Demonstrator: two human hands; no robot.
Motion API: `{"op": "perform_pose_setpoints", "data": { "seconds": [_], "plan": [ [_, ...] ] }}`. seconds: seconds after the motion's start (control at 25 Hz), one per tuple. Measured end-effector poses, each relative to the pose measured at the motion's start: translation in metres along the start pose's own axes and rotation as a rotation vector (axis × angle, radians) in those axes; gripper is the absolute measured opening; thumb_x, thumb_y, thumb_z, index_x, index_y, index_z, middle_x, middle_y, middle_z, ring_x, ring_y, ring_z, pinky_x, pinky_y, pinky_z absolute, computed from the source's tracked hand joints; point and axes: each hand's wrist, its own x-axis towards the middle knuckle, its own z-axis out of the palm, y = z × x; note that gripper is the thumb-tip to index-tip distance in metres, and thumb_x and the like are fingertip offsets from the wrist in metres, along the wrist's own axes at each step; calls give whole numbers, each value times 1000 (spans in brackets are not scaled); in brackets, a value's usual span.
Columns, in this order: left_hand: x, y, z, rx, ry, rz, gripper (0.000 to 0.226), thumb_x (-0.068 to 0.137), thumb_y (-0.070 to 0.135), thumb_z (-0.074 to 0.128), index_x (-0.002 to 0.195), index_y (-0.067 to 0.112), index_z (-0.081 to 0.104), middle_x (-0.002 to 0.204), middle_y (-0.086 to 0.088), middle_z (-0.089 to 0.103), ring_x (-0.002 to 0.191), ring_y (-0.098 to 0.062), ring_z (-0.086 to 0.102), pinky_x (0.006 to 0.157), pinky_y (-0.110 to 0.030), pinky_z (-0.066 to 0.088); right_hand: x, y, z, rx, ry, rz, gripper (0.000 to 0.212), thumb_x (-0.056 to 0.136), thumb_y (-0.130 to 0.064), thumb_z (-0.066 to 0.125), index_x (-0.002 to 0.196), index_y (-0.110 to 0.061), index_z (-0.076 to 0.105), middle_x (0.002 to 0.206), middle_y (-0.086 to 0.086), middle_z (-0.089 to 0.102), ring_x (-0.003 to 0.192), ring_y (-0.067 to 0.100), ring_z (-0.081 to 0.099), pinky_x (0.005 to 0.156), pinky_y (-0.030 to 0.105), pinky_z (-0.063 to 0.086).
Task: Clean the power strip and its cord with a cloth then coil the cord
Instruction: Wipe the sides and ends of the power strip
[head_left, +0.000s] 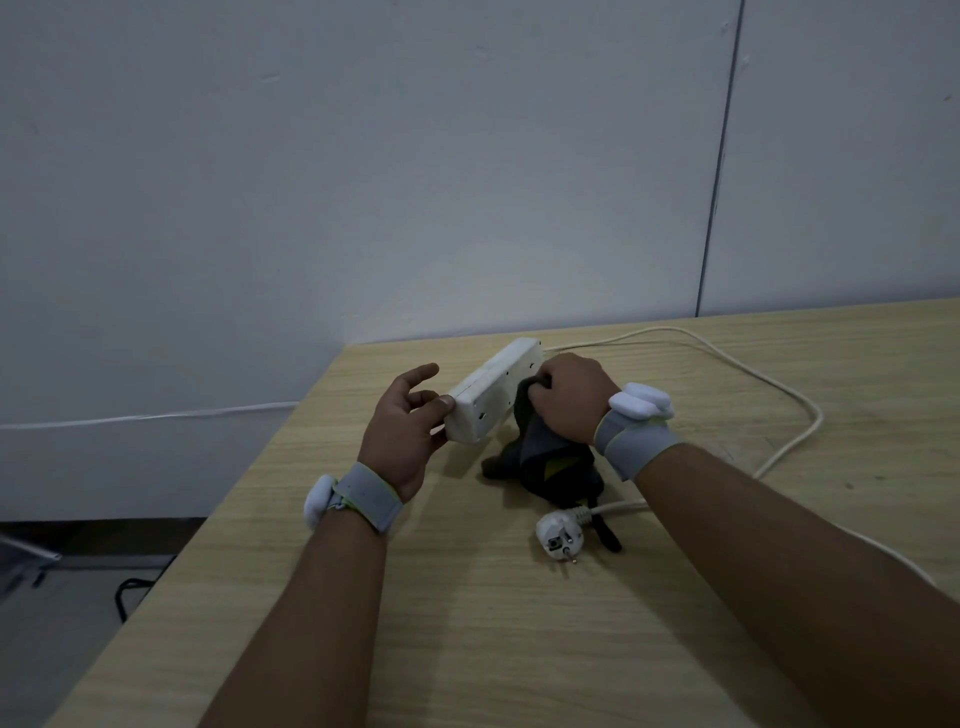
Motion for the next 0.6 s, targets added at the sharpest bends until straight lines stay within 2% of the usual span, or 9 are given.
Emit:
{"op": "perform_pose_setpoints", "data": {
  "seconds": [0.12, 0.24, 0.36, 0.44, 0.52, 0.6],
  "plan": [
    [-1, -1, 4, 10, 0, -1, 40, 93, -4, 51, 130, 12, 50, 87, -8, 46, 84, -22, 54, 66, -34, 53, -5, -10, 6, 27, -25, -104, 27, 90, -23, 51, 94, -3, 69, 99, 15, 68, 92, 33, 60, 78, 35, 49],
    [-1, 0, 2, 16, 25, 2, 38, 95, -2, 49, 129, 12, 50, 84, -8, 47, 83, -22, 54, 65, -34, 54, -11, -26, 7, 34, -44, -257, 25, 89, -25, 53, 92, -5, 68, 96, 12, 67, 87, 29, 60, 72, 30, 45],
    [-1, 1, -1, 10, 36, -8, 37, 95, -2, 48, 129, 12, 49, 85, -10, 48, 85, -23, 55, 67, -36, 54, -13, -29, -1, 135, -137, -348, 20, 87, -26, 59, 96, -12, 70, 99, 5, 68, 89, 22, 60, 74, 27, 42],
    [-1, 1, -2, 18, 35, -10, 38, 95, -3, 49, 130, 12, 49, 85, -9, 47, 84, -22, 54, 67, -36, 53, -8, -23, -7, 177, -138, -324, 18, 87, -24, 61, 96, -12, 70, 98, 6, 68, 91, 23, 60, 74, 27, 43],
    [-1, 1, -2, 63, 37, -1, 39, 93, -2, 51, 128, 16, 52, 86, -8, 45, 87, -21, 53, 67, -38, 54, 0, -11, -13, 174, -62, -237, 17, 86, -23, 62, 96, -13, 71, 99, 7, 68, 95, 24, 60, 74, 26, 40],
    [1, 1, -4, 147, 45, 11, 39, 91, -1, 55, 121, 24, 57, 94, -9, 44, 91, -22, 52, 73, -46, 57, 8, 6, -18, 140, 3, -131, 17, 84, -22, 62, 95, -12, 72, 100, 10, 69, 97, 26, 61, 75, 26, 41]
  ]
}}
